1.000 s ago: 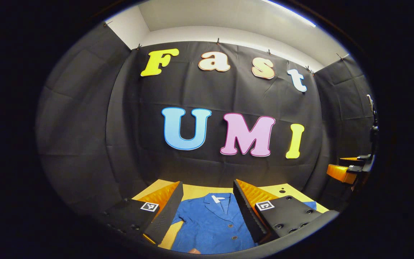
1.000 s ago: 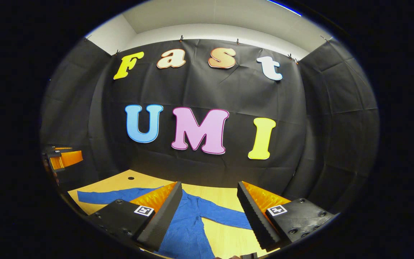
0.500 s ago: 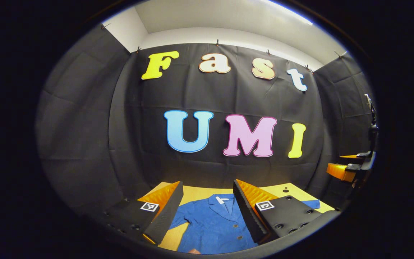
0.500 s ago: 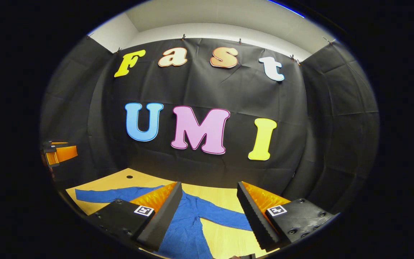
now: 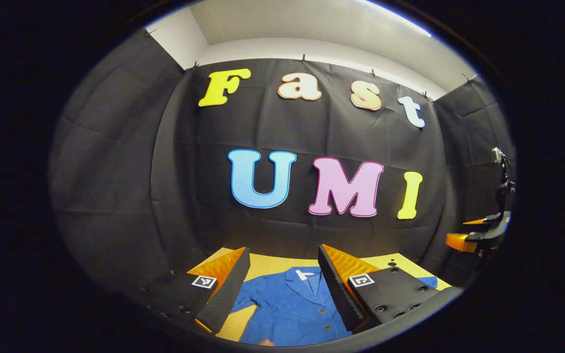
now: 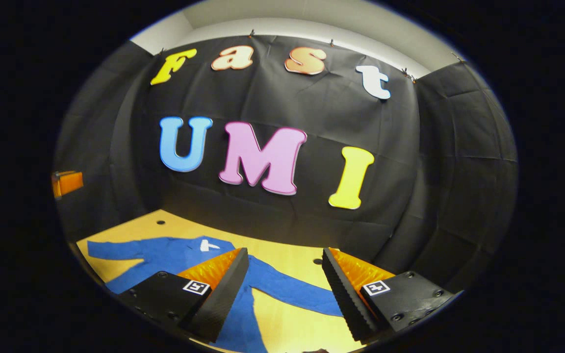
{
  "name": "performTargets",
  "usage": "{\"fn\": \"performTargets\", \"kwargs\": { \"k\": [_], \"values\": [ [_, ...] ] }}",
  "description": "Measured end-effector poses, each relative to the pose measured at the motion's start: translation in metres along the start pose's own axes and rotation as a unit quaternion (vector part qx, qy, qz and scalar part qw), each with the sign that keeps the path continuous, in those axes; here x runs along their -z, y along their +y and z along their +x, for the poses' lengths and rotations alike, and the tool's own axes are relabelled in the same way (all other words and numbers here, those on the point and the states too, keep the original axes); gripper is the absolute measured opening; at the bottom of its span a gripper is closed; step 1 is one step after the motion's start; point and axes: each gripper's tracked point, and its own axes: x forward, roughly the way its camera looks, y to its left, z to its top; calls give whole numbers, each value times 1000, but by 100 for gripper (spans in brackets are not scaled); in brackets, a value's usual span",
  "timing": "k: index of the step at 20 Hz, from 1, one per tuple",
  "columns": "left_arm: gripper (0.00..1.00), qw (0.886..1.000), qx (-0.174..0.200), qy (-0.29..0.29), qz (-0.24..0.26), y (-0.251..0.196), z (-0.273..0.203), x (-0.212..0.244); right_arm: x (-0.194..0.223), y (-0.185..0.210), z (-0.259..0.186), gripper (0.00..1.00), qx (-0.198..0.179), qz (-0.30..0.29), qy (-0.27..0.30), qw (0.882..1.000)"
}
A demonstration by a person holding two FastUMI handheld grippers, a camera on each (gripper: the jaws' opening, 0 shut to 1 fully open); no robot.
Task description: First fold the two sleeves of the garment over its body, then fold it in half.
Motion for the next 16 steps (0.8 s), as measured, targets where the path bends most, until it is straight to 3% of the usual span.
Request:
{"fn": "performTargets", "kwargs": {
  "k": [1,2,7,10,13,16],
  "values": [
    [80,1000,0,5,2,-4,4,1,10,-10,7,92,4,5,8,1000],
    [80,1000,0,7,3,-8,9,2,22,-21,15,96,8,14,21,1000],
    [80,1000,-11,26,-6,-33,38,7,110,-93,61,96,42,44,103,993],
    [80,999,-21,39,-1,-49,60,8,175,-134,91,97,58,48,169,983],
    [80,999,-26,44,-4,-69,80,11,242,-158,114,97,67,92,244,963],
    [80,998,-26,53,-1,-87,95,14,313,-169,126,98,80,137,332,930]
  ]
}}
